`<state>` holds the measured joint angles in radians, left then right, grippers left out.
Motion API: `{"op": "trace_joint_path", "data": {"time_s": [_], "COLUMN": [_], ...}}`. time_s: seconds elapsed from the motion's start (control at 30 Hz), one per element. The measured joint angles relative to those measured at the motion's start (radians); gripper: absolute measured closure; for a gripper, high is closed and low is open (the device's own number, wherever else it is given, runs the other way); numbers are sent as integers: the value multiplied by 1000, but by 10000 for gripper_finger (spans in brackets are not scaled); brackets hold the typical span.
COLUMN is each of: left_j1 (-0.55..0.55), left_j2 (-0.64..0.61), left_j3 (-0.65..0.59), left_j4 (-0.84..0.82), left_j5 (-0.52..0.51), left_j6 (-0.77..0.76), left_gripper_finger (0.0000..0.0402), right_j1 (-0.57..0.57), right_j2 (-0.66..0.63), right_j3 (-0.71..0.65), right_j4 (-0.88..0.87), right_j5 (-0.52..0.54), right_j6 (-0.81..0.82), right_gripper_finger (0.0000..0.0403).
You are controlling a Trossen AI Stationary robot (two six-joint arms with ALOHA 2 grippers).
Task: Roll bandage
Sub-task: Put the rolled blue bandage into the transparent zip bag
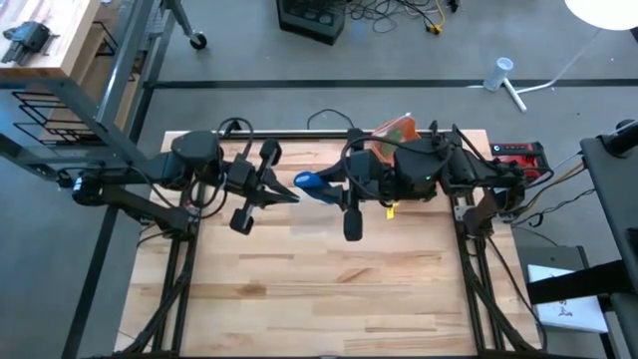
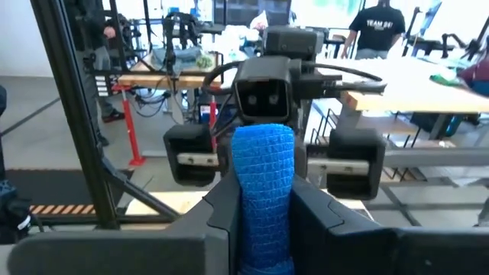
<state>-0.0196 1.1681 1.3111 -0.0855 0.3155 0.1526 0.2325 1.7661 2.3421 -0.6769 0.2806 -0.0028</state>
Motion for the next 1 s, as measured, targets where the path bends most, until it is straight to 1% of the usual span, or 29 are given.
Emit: {"op": "trace_joint_path", "data": {"time_s": [0.2,0.3,0.6,0.8,0.9,1.0], "left_j1": [0,0,0,-2,-4,-4], "left_j2": [6,4,-17,-26,-30,-38], "left_j3": [4,4,4,4,4,4], "left_j4": [5,23,103,120,151,170], "left_j5": [1,-13,-16,-16,-17,-18], "left_j6": [-10,-31,-59,-65,-65,-64], "left_gripper_finger": [401,402,401,402,401,401], "right_j1": [0,0,0,2,2,2], "right_j2": [1,1,2,2,2,3], "right_j3": [0,0,-3,-21,-21,-25], "right_j4": [47,74,96,217,215,210], "right_j5": [-5,-46,-45,-53,-53,-53], "right_j6": [-24,-19,-16,3,9,37], "right_gripper_finger": [343,346,334,339,327,306]}}
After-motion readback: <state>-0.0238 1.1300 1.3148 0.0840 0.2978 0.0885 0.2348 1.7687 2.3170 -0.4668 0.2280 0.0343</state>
